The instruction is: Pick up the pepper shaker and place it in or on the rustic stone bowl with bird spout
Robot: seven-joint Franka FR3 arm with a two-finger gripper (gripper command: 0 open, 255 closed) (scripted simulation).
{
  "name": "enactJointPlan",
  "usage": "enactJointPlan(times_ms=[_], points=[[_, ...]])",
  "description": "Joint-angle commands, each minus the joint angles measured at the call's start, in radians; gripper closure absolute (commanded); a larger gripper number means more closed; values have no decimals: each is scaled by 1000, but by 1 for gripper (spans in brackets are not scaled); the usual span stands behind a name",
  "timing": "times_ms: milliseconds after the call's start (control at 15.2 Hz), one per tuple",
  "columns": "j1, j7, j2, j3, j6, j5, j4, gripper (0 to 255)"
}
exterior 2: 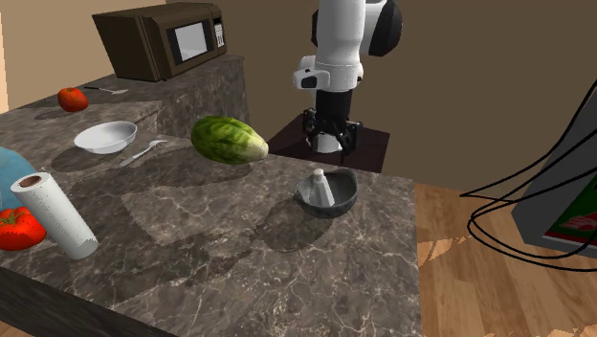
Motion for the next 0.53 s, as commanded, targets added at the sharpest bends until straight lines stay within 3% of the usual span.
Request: enactJointPlan(times_ms=[0,132,462], points=[[0,0,0,0,0,0,0,0],[0,0,0,0,0,0,0,0],[0,-8,-49,-6,-127,9,79,0]])
